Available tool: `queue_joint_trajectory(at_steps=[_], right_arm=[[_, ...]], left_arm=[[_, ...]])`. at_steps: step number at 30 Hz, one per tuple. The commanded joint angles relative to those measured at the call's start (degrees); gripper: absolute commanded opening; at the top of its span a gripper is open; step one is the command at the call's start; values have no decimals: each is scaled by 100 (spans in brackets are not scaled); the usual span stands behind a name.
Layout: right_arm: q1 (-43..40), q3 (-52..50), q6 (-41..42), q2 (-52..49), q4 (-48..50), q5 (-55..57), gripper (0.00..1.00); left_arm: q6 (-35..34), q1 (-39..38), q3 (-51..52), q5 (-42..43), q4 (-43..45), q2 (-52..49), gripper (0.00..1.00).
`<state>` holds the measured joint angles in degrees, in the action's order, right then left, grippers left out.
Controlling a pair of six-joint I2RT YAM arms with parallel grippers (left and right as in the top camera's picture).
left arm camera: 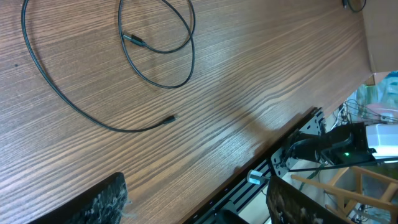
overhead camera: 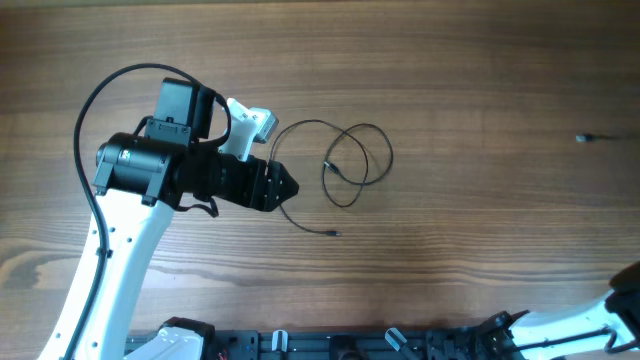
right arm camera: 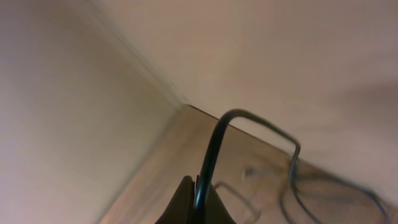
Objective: Untangle cables
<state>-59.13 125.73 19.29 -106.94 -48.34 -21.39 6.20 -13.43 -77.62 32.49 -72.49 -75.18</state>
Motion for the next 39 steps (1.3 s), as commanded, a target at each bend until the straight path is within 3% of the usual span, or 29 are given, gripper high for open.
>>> queue_joint_trajectory(at_steps=[1,7,12,15,20,25,26,27,30,34,39], right_arm=[[-570,15,1121,-348,-629,428,4],[-911,15,1399,-903,-1427,273,4],[-586,-37,2800,-1482,-2330,966,4],[-378,-295,3073,-1731,-2529,1202,4],[-26,-1080,3167,-2085,-2398,1375,4],[358,-1486,2479,-2356,-2004,1379,4],[433,-1486,2385,-2391,-1976,1377,11],[496,-1486,2365,-2402,-1969,1408,39],[678,-1486,2258,-2400,-2004,1438,85],[787,-1486,2291,-2400,-2396,1880,94],[780,-1475,3469,-2321,-3161,2485,97]], left_arm=[[111,4,-4,46,0,-37,74],[109,4,-4,48,-2,-37,74],[103,4,-4,81,-2,-37,73],[103,4,-4,184,-2,-37,73],[103,4,-4,184,-4,-37,73],[103,4,-4,181,-4,-37,73],[103,4,-4,181,-4,-37,73],[103,4,-4,181,-4,-37,73],[107,4,-4,179,-2,-37,73],[109,4,-4,179,0,-37,73],[107,4,-4,179,0,-37,73]])
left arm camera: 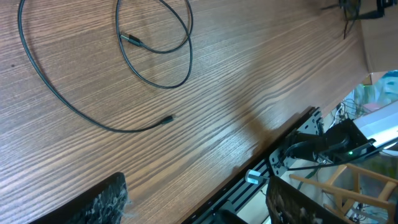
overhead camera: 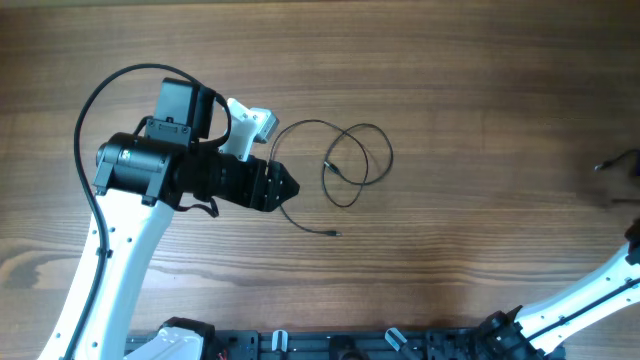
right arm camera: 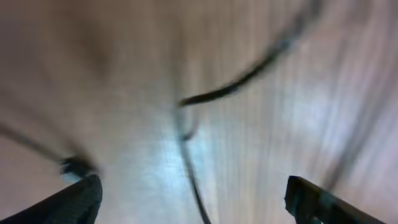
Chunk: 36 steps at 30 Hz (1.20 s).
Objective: Untangle cables
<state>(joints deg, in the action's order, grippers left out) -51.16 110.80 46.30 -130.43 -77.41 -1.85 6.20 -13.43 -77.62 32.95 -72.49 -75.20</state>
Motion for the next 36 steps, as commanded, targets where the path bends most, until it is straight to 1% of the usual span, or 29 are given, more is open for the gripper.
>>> queue_joint_trajectory(at_steps=[1,5,8,9,10,12,13,14,15,16,17,18,19,20,22,25,27,30,36], right_arm=[[-17,17,907,66,-367,531,97],[0,17,1429,260,-855,431,100],[26,17,1333,424,-1025,22,100],[68,17,1139,492,-1049,-94,97],[122,17,949,538,-1051,-144,83],[297,17,734,584,-1104,-160,62],[372,17,684,584,-1143,-157,56],[531,9,566,584,-1178,-155,47],[702,-13,452,584,-1178,-116,31],[852,-15,446,584,-1209,-107,19],[1056,-15,450,584,-1263,-61,11],[1252,-15,481,584,-1300,26,6],[1425,-15,614,584,-1373,160,4],[1606,-22,1003,584,-1493,367,4],[1781,-63,1294,608,-1493,509,4],[1832,-96,1521,715,-1493,728,4],[1805,-188,1593,920,-1493,1403,4],[1735,-610,1738,1482,-1480,2203,4],[1604,-2181,2618,3178,-1399,2476,4]], left_arm=[[107,4,-4,133,0,-35,73],[107,4,-4,133,0,-35,73],[107,4,-4,133,0,-35,73],[107,4,-4,133,0,-35,73],[107,4,-4,133,0,-35,73],[107,4,-4,133,0,-35,73],[107,4,-4,133,0,-35,73],[107,4,-4,133,0,-35,73],[109,4,-4,133,0,-35,73],[109,4,-4,133,0,-35,73],[109,4,-4,131,0,-35,73],[109,4,-4,131,0,-35,73],[109,4,-4,131,0,-35,73],[109,4,-4,131,-2,-35,73],[109,4,-4,131,-2,-35,73],[111,4,-4,129,-2,-35,73],[111,4,-4,114,-2,-35,73],[177,4,-4,63,2,-35,73],[264,4,-4,61,20,-35,73]])
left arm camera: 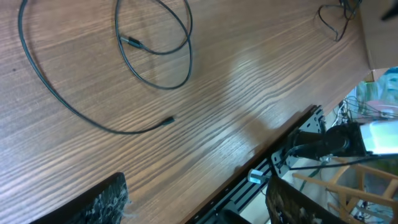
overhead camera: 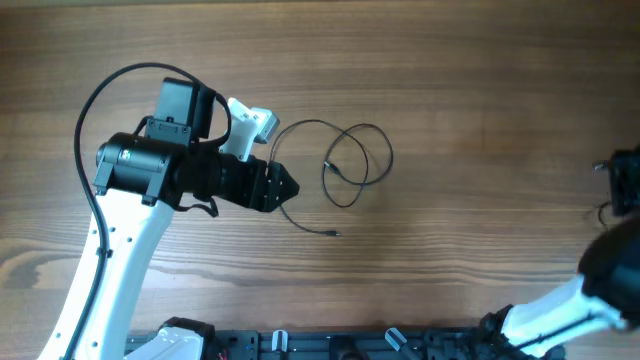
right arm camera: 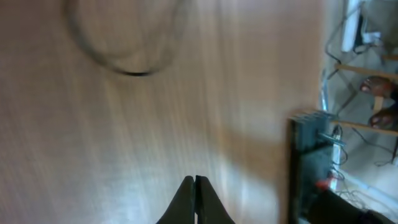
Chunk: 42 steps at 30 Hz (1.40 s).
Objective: Untangle cables
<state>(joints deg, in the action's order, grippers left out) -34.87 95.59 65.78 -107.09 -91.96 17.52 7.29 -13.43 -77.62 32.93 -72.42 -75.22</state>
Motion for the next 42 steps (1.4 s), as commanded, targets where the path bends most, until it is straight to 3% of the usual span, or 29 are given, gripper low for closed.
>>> queue_joint_trajectory(at_steps=[1,8,16,21,25,42], right_arm=[[-26,-1204,896,1329,195,695,4],[-24,-3316,1303,2872,1384,144,4],[-35,-4892,1550,3038,3416,221,4],[-37,-5984,337,3027,5589,608,4],[-37,-6526,-721,2824,7178,402,4],[-48,-6717,-1075,525,10083,337,4]], left_arm=[[157,4,-4,63,13,-33,73],[286,4,-4,66,-39,-33,73],[284,4,-4,66,-74,-33,73],[284,4,-4,66,-70,-33,73],[284,4,-4,66,-46,-33,74],[282,4,-4,66,44,-33,74]])
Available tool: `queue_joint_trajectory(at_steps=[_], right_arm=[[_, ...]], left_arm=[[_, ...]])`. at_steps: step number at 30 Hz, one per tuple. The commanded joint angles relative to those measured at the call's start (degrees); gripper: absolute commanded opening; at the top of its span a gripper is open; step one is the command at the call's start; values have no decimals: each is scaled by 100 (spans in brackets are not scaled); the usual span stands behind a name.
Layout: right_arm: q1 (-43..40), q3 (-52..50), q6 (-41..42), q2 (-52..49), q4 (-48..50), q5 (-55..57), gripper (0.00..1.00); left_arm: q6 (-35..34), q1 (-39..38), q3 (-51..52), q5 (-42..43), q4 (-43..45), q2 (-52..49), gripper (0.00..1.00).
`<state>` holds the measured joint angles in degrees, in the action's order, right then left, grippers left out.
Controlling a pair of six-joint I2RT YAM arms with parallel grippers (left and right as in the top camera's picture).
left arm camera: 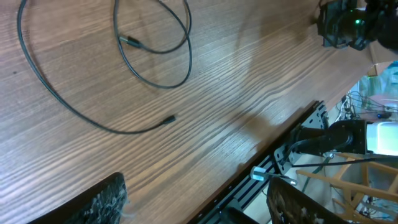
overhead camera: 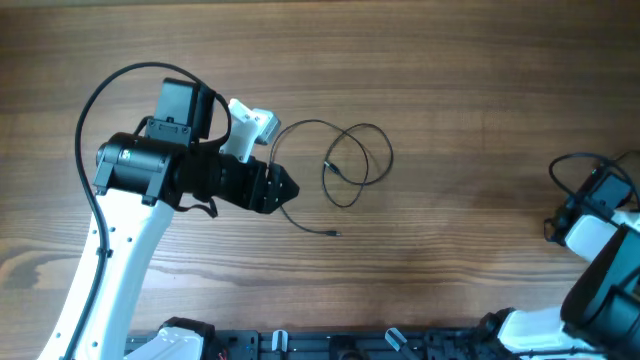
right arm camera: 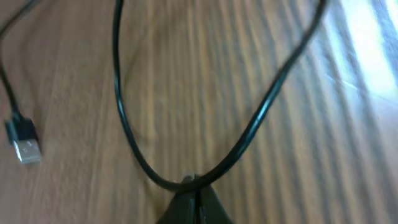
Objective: Untangle cables
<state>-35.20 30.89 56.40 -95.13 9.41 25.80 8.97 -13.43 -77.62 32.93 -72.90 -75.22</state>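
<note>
A thin black cable (overhead camera: 352, 165) lies in loose loops at the table's middle, its free end (overhead camera: 332, 233) toward the front; the left wrist view shows the same cable (left arm camera: 155, 56). My left gripper (overhead camera: 288, 188) hovers just left of those loops, open (left arm camera: 198, 190), with nothing between its fingers. At the right edge my right gripper (overhead camera: 565, 208) is shut on a second black cable (overhead camera: 575, 163). In the right wrist view that cable (right arm camera: 249, 130) curves away from the closed tips (right arm camera: 196, 182), and a USB plug (right arm camera: 23, 146) lies at the left.
The wooden table (overhead camera: 460, 80) fills the overhead view. A black rail with clamps (overhead camera: 350, 345) runs along the front edge. Past the table edge, the left wrist view shows stands and clutter (left arm camera: 348, 137).
My right gripper, at the far right edge before, now sits further in and nearer the front, with its cable's loop lying on the table beside it. The left arm has not moved.
My right gripper was shut on a cable off the table's front right corner. Then it appeared over the right edge with its fingers apart, blurred. Then it was shut again at that edge, and now it holds the second cable further in. The middle cable and left arm stayed put.
</note>
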Motion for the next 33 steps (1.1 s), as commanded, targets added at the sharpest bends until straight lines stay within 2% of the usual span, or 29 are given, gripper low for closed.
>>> queue_joint_trajectory(at_steps=[1,4,6,11,15,20,24,27,30,31,33], right_arm=[[-39,-247,-273,-866,256,-577,4],[-192,-221,-1097,-1248,1174,-1204,4],[-407,-11,-1469,-1517,1370,-1709,4],[-1237,603,-1952,-1864,1239,-2763,4],[-1792,1344,-2059,-1910,568,-3283,4],[-1932,2330,-2430,-1910,-138,-3574,4],[-1930,2798,-2861,-1910,-28,-3775,4],[-1932,2859,-2855,-1908,363,-3792,4],[-1932,2859,-2776,-1908,859,-3792,12],[-1932,2859,-2774,-1908,975,-3794,25],[-1932,2859,-2774,-1899,1093,-3792,44]], left_arm=[[111,4,-4,66,120,-33,75],[111,4,-4,66,127,-33,74],[114,4,-4,61,127,-33,74],[114,4,-4,-46,131,-48,75],[111,4,-4,-44,129,-138,75],[85,4,-4,-39,125,-326,75],[90,4,-4,-39,131,-365,74],[87,4,-4,-39,131,-365,74],[68,4,-4,-37,129,-365,74],[66,4,-4,-37,129,-365,74],[48,4,-4,-37,129,-365,74]])
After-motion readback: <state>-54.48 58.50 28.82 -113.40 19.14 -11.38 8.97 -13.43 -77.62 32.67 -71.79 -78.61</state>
